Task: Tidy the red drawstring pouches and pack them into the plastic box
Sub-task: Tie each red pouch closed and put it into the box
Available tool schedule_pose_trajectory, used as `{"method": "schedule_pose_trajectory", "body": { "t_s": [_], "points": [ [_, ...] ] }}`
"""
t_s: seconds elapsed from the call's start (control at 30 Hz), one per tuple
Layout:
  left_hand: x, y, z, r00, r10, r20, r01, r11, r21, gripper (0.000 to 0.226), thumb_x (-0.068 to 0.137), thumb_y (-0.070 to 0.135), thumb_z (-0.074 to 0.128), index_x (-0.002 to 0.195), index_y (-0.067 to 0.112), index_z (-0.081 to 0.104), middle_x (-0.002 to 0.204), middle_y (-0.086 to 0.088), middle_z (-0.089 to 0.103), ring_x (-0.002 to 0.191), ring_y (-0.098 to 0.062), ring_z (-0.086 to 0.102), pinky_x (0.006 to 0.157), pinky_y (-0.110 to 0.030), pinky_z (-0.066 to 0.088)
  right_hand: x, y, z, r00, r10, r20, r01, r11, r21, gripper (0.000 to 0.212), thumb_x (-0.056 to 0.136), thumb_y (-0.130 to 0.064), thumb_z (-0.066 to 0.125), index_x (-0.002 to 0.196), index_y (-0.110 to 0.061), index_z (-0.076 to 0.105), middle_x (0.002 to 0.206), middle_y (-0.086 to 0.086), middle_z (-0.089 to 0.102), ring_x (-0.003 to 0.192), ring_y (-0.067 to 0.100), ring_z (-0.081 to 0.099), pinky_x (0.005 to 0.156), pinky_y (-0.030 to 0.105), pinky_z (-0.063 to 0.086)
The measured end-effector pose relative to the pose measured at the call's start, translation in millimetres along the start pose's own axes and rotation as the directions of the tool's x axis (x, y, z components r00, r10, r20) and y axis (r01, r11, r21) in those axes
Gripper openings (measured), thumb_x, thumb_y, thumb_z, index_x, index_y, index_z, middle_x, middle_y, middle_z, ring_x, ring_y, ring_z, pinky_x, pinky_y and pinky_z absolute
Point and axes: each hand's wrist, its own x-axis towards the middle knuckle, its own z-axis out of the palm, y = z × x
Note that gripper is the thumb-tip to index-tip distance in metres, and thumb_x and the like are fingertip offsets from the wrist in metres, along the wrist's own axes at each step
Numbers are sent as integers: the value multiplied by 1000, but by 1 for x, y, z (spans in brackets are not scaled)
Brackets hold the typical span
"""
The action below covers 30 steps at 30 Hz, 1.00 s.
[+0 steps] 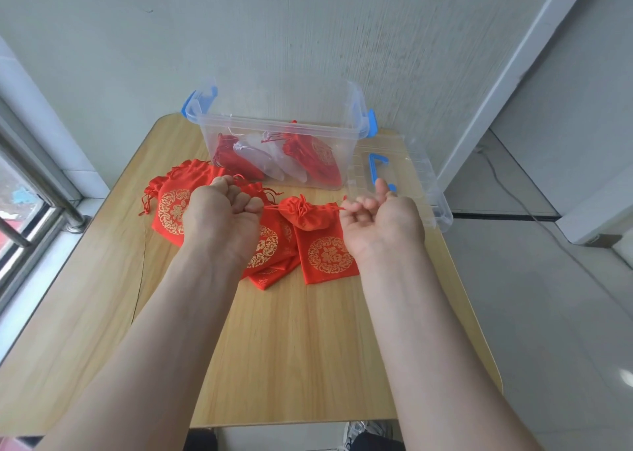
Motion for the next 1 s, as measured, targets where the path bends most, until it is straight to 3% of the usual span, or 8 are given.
{"method": "schedule_pose_trajectory", "body": {
  "t_s": [0.1,0.33,0.5,0.57,0.63,0.77,0.87,1.0],
  "points": [
    [-1,1,-1,1000,24,-9,-24,1000,3,30,108,2,38,83,12,51,62,4,26,48,-11,22,46,-24,30,-1,3,1,999,-22,44,23,1000,-17,35,105,-4,35,112,-6,69,50,-7,36,41,8,32,43,23,31],
    [-9,7,1,984,112,139,-129,985,116,23,108,6,43,89,13,55,65,4,32,53,-11,27,52,-23,35,-5,2,8,950,-207,235,269,923,-274,29,110,-13,46,107,-6,73,61,-7,33,48,9,28,45,23,26],
    [-18,11,1,946,52,319,-166,925,341,11,105,22,63,105,15,71,80,3,67,69,-11,64,70,-27,55,-7,7,3,848,-104,519,505,455,-734,20,101,-14,62,92,-12,80,64,-3,55,50,10,43,45,24,35],
    [-20,9,1,937,17,349,-170,895,413,14,103,27,65,106,19,76,99,4,77,91,-12,74,84,-30,56,-10,14,-1,815,0,580,571,176,-802,17,97,-23,67,92,-16,82,68,-8,64,59,9,56,57,29,45],
    [-19,8,-1,935,-1,354,-180,858,480,18,102,31,67,111,21,79,113,3,79,110,-14,74,93,-32,56,-14,17,-2,790,93,605,604,42,-796,15,95,-33,71,88,-28,84,68,-19,69,68,-2,63,65,27,48],
    [-21,9,-2,918,-23,396,-215,810,545,23,101,29,69,116,16,81,119,-4,77,119,-27,71,103,-42,57,-21,18,0,731,234,641,651,45,-758,20,93,-35,76,75,-26,81,59,-21,60,55,-6,53,58,20,36],
    [-25,5,-1,899,-24,437,-269,757,596,22,107,24,62,112,10,78,108,-12,75,92,-28,69,83,-36,59,-19,20,1,711,172,682,678,91,-729,22,95,-28,74,77,-16,78,60,-14,62,51,-3,50,51,15,35],
    [-22,2,-5,895,14,446,-369,585,722,32,112,24,52,107,9,80,85,-13,75,80,-22,64,82,-37,52,-13,19,3,762,48,645,633,153,-759,22,97,-23,68,79,-16,78,64,-8,70,47,-3,50,53,22,38]
  ]
}}
